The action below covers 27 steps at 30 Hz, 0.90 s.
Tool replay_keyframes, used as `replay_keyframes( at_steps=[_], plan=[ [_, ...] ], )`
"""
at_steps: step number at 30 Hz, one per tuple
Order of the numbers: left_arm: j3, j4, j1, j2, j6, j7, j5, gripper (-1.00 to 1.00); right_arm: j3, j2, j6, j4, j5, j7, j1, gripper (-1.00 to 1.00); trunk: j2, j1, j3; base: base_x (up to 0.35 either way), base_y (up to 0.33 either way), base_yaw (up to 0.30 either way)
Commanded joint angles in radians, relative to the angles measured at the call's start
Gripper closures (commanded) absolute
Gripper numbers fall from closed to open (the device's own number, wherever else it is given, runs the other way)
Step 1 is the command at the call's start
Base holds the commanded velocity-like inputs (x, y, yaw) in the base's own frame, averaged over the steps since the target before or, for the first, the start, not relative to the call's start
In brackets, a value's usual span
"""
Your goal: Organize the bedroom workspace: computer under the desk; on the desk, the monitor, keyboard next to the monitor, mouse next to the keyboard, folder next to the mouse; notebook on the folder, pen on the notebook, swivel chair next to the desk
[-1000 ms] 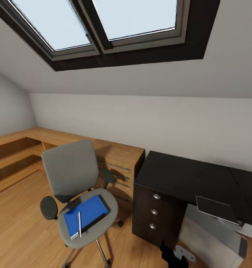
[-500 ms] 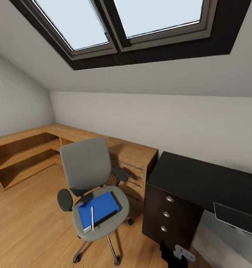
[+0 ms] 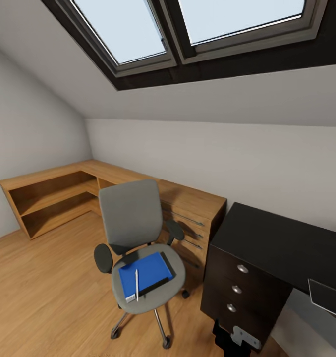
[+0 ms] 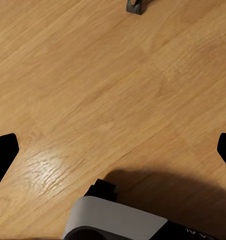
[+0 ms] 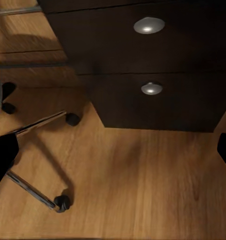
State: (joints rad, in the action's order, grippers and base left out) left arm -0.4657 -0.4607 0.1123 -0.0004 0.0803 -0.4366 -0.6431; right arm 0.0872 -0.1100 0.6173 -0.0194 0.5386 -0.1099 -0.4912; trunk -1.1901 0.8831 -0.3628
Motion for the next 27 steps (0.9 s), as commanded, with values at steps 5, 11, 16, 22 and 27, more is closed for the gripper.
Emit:
replay_keyframes(
  at_steps=[5, 11, 16, 22, 27],
  plan=[
    [-0.008, 0.000, 0.001, 0.000, 0.006, -0.006, -0.010, -1.00, 0.008, 0.000, 0.004, -0.002, 0.002, -0.006, -0.001, -1.00, -0.001, 0.000, -0.007, 0.000, 0.000, 0.210],
    [-0.008, 0.000, 0.001, 0.000, 0.006, -0.006, -0.010, -1.00, 0.008, 0.001, 0.003, -0.002, 0.002, -0.006, -0.001, -1.00, -0.001, 0.000, -0.013, 0.000, 0.000, 0.210],
    [-0.008, 0.000, 0.001, 0.000, 0.007, -0.006, -0.010, -1.00, 0.008, 0.001, 0.003, -0.002, 0.002, -0.007, -0.001, -1.00, -0.001, 0.000, -0.019, 0.000, 0.000, 0.210],
    [-0.008, 0.000, 0.001, 0.000, 0.007, -0.005, -0.010, -1.00, 0.008, 0.001, 0.002, -0.002, 0.001, -0.007, -0.001, -1.00, -0.001, 0.000, -0.025, 0.000, 0.000, 0.210],
    [-0.008, 0.000, 0.001, -0.001, 0.006, -0.005, -0.010, -1.00, 0.008, 0.001, 0.002, -0.002, 0.001, -0.007, -0.001, -1.00, -0.001, 0.000, -0.031, 0.000, 0.000, 0.209]
  ],
)
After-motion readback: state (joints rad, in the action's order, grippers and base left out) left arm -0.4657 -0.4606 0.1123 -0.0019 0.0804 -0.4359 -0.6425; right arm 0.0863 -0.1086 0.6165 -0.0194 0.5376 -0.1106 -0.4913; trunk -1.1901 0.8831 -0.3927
